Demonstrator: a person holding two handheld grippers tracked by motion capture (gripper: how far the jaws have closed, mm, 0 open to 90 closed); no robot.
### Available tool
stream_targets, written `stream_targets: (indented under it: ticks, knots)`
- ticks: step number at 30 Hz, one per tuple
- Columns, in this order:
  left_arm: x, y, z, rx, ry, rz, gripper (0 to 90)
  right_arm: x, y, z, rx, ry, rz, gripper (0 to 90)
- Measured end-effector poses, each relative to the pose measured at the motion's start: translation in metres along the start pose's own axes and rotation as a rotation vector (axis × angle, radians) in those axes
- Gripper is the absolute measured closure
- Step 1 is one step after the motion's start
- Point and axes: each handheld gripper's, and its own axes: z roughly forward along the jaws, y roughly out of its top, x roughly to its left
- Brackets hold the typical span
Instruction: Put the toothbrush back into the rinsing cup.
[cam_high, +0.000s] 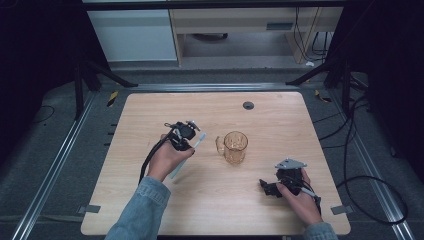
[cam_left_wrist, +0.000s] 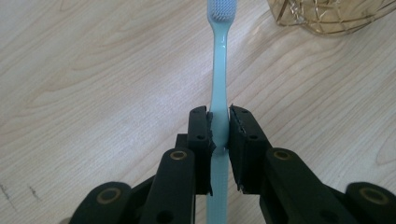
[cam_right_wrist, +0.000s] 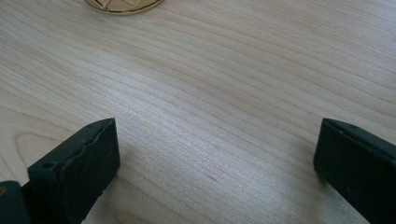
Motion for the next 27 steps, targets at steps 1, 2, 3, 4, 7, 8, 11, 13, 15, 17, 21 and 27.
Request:
stream_targets:
  ticks: [1,2,3,4,7,8,11,13,15,17,21,27]
  knots:
    - [-0.001,0.001,-0.001,-0.013,0.003,0.002,78.6,0.000,0.000,0.000,0.000,0.000,0.000,0.7]
    - [-0.003,0.002,-0.002,-0.030,0.004,0.002,78.6,0.000,0.000,0.000,0.000,0.000,0.000,0.7]
    - [-0.004,0.002,-0.003,-0.040,0.006,0.005,78.6,0.000,0.000,0.000,0.000,0.001,0.000,0.7]
    - [-0.006,0.003,-0.005,-0.061,0.011,0.009,78.6,0.000,0.000,0.000,0.000,0.001,0.001,0.7]
    - [-0.016,0.008,-0.016,-0.136,0.028,0.027,78.6,-0.001,0.000,0.000,0.001,0.004,-0.004,0.7]
    - [-0.016,0.008,-0.016,-0.136,0.028,0.027,78.6,0.000,0.000,0.000,0.001,0.005,-0.004,0.7]
    - [-0.019,0.012,-0.020,-0.201,0.007,0.021,78.7,0.000,0.000,0.000,0.002,0.004,-0.005,0.7]
    - [-0.017,0.014,-0.021,-0.239,0.006,0.017,78.7,0.000,0.000,0.000,0.002,0.006,-0.004,0.7]
    - [-0.016,0.016,-0.022,-0.272,0.002,0.003,78.7,0.001,0.000,-0.001,0.007,0.011,0.013,0.7]
    - [-0.016,0.017,-0.022,-0.294,0.000,-0.003,78.7,0.001,0.000,-0.001,0.007,0.010,0.013,0.7]
    - [-0.019,0.020,-0.026,-0.352,0.003,-0.002,78.7,0.001,0.000,-0.001,0.007,0.010,0.012,0.7]
    - [-0.030,0.021,-0.043,-0.449,0.036,0.015,78.7,0.000,0.000,-0.001,0.007,0.015,0.008,0.7]
